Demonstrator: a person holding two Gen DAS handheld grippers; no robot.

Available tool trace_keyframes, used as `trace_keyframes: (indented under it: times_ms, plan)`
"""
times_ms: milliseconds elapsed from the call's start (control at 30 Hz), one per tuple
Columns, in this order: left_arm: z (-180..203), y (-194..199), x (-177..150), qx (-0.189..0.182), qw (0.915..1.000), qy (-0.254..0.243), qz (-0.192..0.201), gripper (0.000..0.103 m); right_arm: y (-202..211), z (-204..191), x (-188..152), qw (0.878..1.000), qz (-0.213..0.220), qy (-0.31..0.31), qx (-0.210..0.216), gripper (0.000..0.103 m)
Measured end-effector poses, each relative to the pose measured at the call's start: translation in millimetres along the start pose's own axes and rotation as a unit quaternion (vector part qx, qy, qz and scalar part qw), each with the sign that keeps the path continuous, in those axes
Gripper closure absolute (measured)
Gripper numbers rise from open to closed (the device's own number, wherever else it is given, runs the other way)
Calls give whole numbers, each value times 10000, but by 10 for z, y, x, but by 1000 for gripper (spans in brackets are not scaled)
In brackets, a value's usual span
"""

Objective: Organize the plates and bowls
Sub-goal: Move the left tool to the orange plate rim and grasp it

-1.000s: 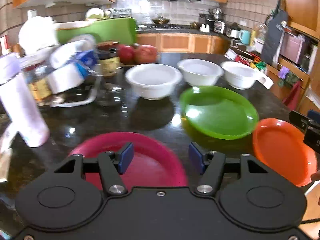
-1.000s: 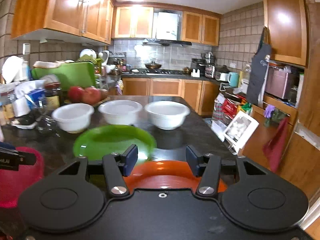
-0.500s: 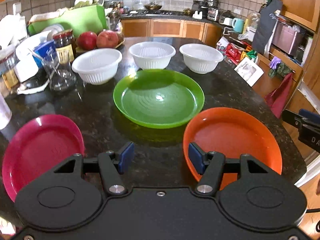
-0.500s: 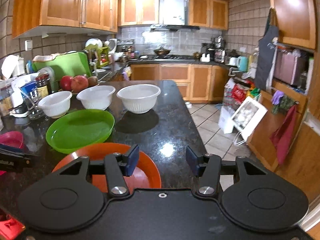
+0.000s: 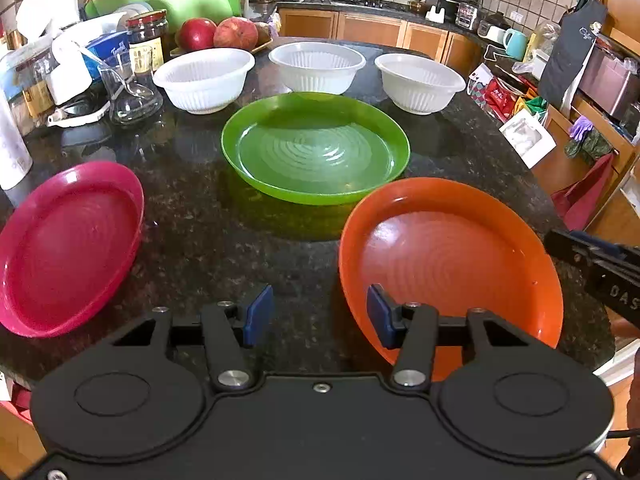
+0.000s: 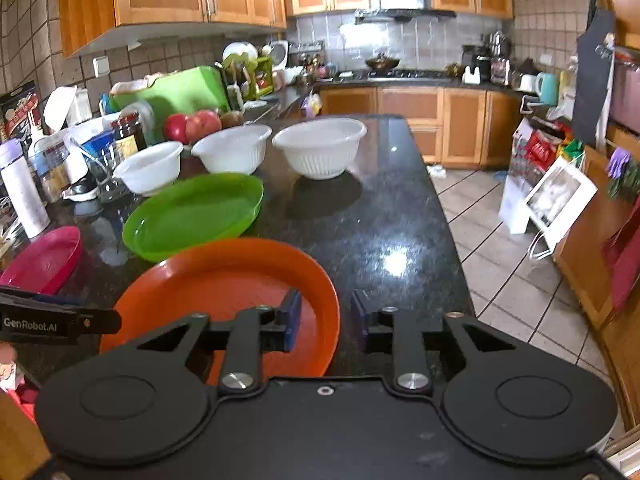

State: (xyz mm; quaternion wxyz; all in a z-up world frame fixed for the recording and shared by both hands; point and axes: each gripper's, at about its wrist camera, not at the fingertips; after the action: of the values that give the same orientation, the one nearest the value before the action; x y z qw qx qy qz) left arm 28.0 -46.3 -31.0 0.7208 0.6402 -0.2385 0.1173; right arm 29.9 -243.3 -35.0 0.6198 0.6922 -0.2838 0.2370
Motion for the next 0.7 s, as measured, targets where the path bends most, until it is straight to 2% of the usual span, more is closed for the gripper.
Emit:
trace_keyframes:
  times_ms: [133, 500, 567, 700]
  plan:
    - [65, 2, 0, 30, 10000, -9, 35, 48, -77, 28, 10, 10000, -34, 45, 39, 76]
    - [172, -132, 56, 120, 9998, -2, -172, 66, -235, 97, 33, 9998, -159, 11, 122, 80]
    - [182, -147, 74, 136, 9997, 10, -202, 66, -253, 106, 31, 9997, -184, 13, 136, 84]
    - [202, -161, 88, 147, 9997, 7, -202, 69, -287, 118, 34, 9996, -222, 21, 161, 86]
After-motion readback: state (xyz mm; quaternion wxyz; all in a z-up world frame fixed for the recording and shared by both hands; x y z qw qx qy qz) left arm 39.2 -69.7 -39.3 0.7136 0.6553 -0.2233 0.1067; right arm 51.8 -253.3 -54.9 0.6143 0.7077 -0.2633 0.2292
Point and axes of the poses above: each gripper's, at about its wrist camera, not at the fingertips, and y roughly against the way its jaws point, z to its right, x to its top, and after that the axes turned 10 degrees about -z, right-handed
